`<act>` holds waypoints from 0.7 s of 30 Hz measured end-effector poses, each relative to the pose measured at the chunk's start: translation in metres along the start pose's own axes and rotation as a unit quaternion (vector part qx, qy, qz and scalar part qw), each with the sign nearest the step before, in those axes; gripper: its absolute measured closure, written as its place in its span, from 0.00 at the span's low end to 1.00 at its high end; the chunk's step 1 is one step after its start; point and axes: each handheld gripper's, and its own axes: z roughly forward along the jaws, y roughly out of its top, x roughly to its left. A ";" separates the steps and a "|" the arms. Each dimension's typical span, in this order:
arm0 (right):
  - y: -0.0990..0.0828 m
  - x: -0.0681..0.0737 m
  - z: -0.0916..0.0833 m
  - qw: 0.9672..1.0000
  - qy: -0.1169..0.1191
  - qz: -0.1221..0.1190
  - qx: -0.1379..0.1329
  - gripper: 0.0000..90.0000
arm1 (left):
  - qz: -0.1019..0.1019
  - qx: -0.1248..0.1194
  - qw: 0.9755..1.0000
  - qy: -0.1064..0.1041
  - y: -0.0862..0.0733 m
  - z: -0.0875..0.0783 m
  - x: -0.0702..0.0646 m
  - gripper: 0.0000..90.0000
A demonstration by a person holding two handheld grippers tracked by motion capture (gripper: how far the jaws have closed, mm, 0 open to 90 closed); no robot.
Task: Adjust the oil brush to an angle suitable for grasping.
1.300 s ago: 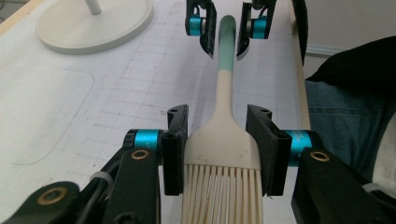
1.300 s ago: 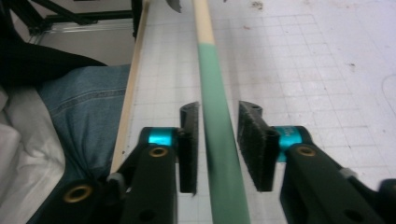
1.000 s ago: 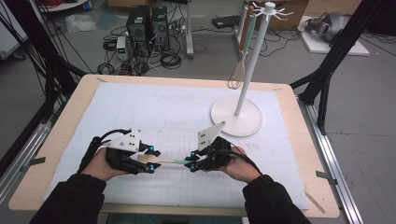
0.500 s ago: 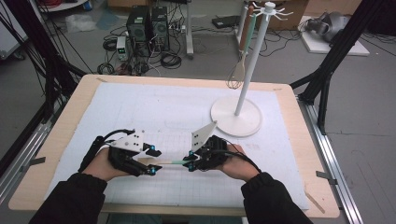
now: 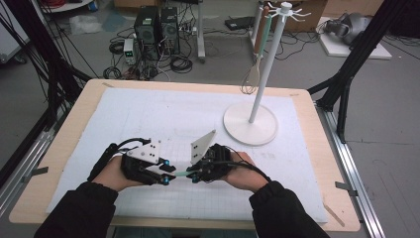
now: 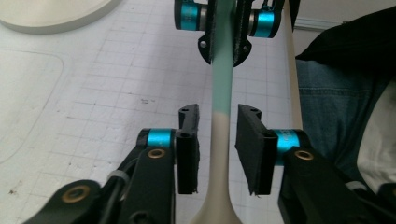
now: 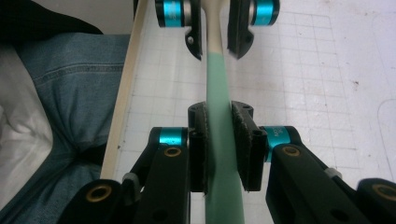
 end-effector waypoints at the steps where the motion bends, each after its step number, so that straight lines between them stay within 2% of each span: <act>1: 0.001 0.000 0.001 1.000 0.001 -0.002 -0.002 0.86 | 0.005 0.004 1.000 -0.002 0.000 0.000 0.000 0.81; 4: 0.004 0.001 0.001 1.000 -0.001 -0.008 0.000 0.86 | 0.008 0.007 1.000 -0.005 0.001 0.002 0.000 0.88; 9: 0.004 0.002 0.000 1.000 0.000 -0.004 -0.003 0.85 | 0.011 0.013 1.000 -0.009 0.002 0.002 -0.001 0.90; 11: 0.004 0.002 -0.002 1.000 -0.004 -0.001 -0.010 0.84 | 0.012 0.008 1.000 -0.002 0.002 0.001 -0.001 0.90; 13: 0.001 0.000 -0.004 1.000 -0.003 0.010 -0.023 0.82 | 0.012 0.003 1.000 0.004 0.002 -0.001 -0.001 0.90; 14: 0.000 -0.001 -0.006 0.999 -0.008 0.016 -0.028 0.76 | 0.013 0.005 1.000 0.007 0.002 -0.002 -0.001 0.90; 17: -0.008 -0.004 -0.014 0.998 -0.007 0.042 -0.054 0.69 | 0.010 -0.005 1.000 0.010 0.000 -0.007 0.000 0.90; 21: -0.022 -0.007 -0.023 0.994 -0.016 0.068 -0.079 0.66 | 0.005 -0.010 1.000 0.019 -0.001 -0.010 0.000 0.90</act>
